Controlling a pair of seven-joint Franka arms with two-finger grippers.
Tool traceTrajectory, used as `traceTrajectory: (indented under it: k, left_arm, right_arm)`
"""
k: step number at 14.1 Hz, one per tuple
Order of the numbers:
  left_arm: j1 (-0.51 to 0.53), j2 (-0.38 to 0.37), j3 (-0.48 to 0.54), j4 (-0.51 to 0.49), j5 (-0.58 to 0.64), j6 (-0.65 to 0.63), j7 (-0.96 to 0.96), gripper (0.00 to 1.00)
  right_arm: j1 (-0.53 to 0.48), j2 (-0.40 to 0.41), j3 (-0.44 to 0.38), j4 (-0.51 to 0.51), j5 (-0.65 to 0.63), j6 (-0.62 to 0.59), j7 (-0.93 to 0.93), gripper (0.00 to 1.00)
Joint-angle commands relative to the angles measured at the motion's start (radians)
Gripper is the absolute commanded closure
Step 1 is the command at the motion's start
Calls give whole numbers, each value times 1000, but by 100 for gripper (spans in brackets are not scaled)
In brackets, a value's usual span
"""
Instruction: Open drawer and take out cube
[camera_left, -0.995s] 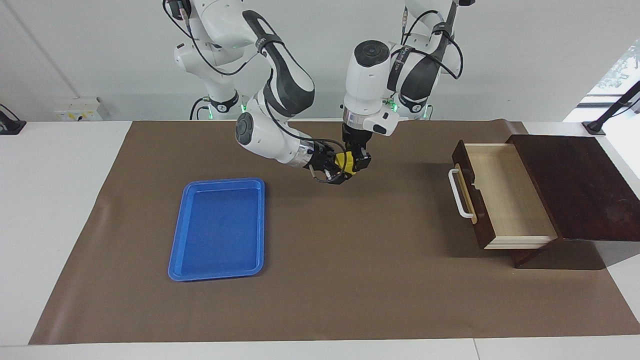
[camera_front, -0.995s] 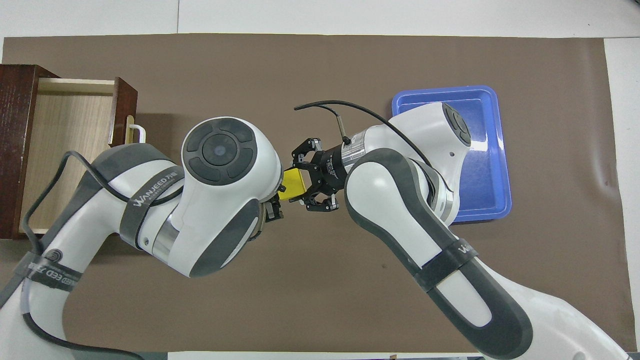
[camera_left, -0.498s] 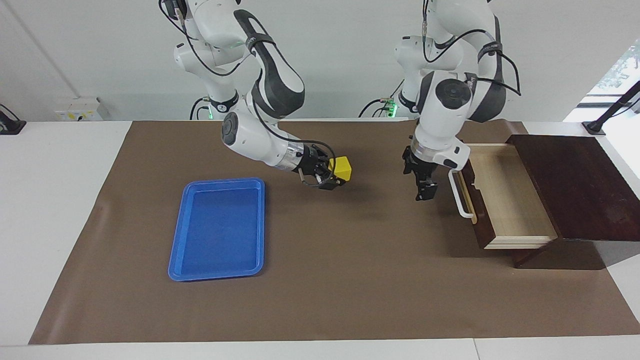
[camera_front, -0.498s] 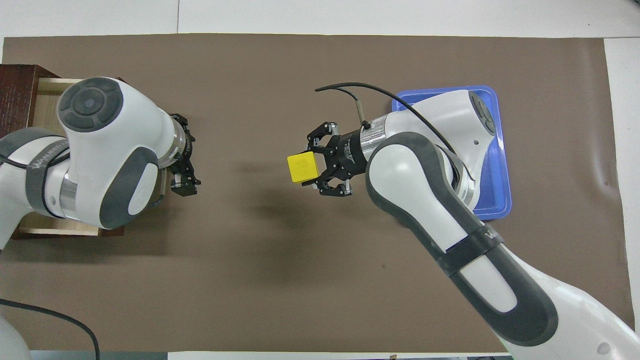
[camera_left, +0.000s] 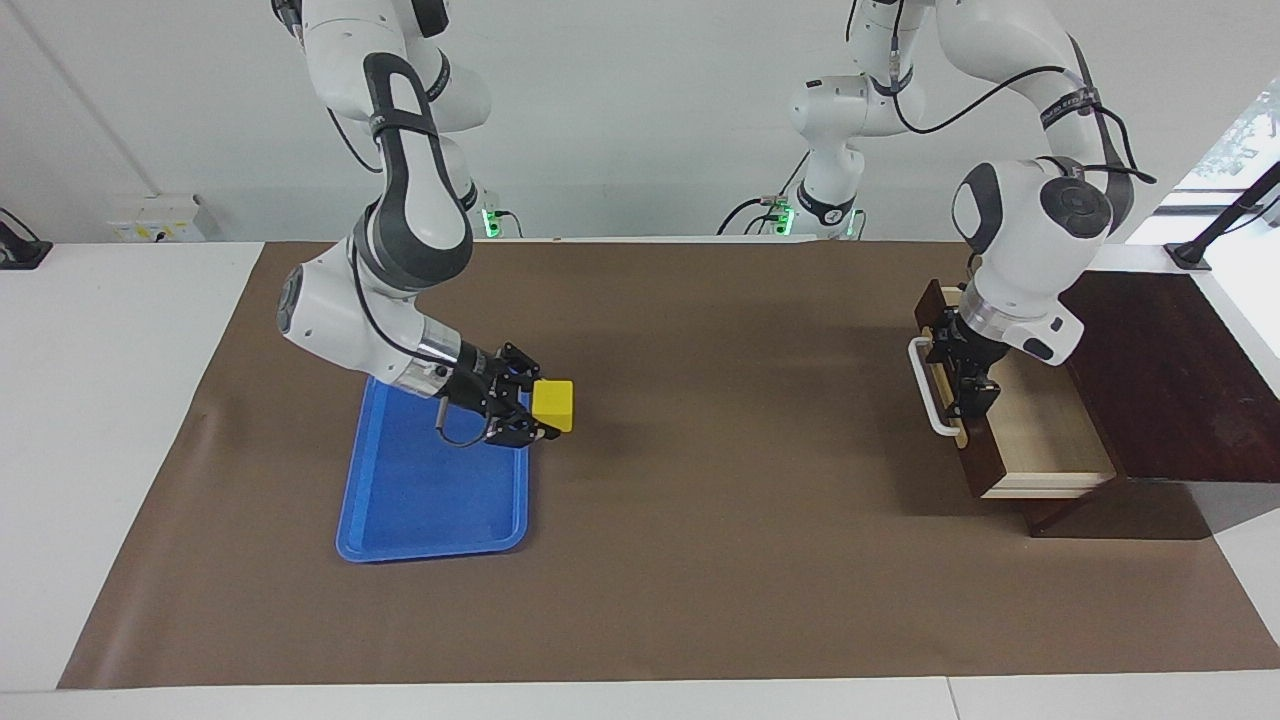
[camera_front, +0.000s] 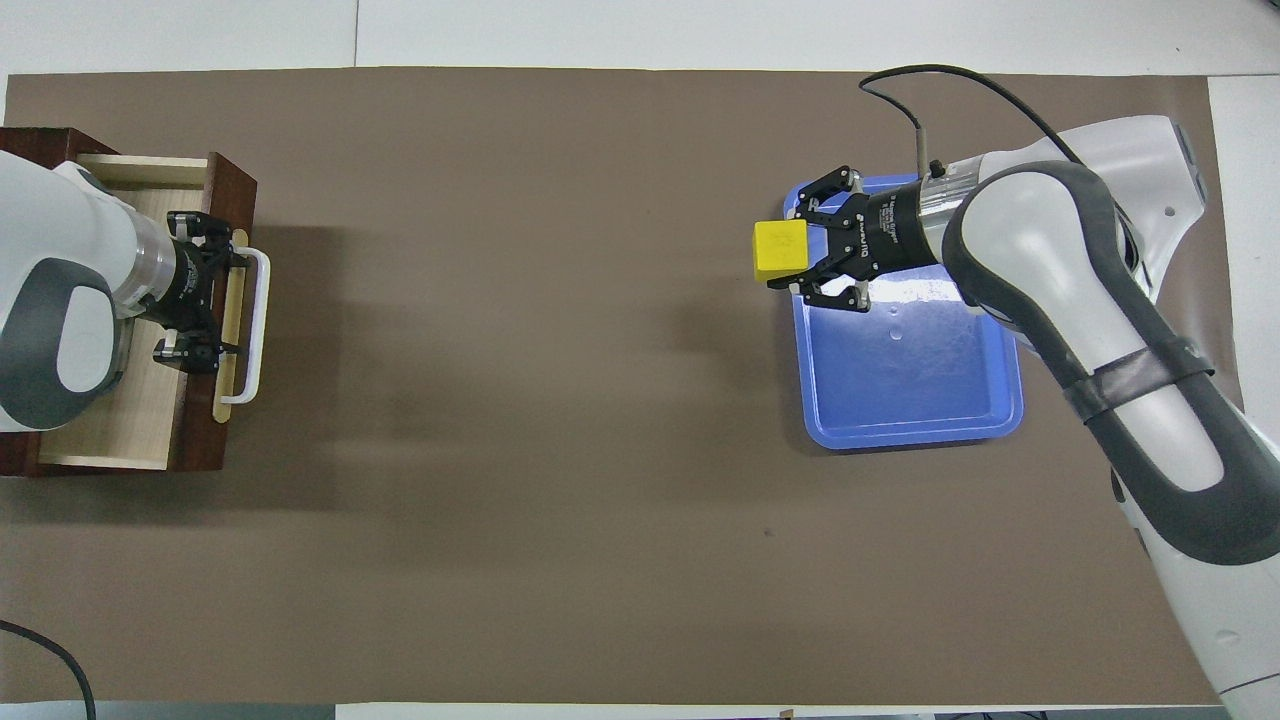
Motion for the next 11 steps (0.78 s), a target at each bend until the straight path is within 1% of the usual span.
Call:
traceTrajectory:
  k: [1, 2, 4, 5, 8, 10, 11]
  left_arm:
    - [66, -22, -9, -30, 58, 23, 71, 0]
    - [84, -22, -7, -30, 60, 26, 96, 0]
    - [142, -22, -9, -31, 60, 28, 183, 0]
    - [159, -25, -9, -36, 61, 32, 229, 0]
    - [210, -25, -9, -37, 60, 40, 309, 0]
    - [221, -24, -9, -31, 60, 42, 343, 0]
    - [219, -20, -9, -18, 60, 19, 360, 0]
  right_arm:
    - [-53, 30, 6, 15, -69, -5, -20, 100]
    - [-82, 33, 6, 4, -75, -4, -54, 100]
    - [-141, 53, 5, -35, -75, -5, -187, 100]
    - [-157, 55, 5, -58, -75, -7, -226, 100]
    - [-185, 58, 2, -118, -75, 18, -333, 100]
    - [-192, 64, 3, -138, -74, 39, -350, 100]
    - [-191, 61, 3, -158, -72, 53, -350, 100]
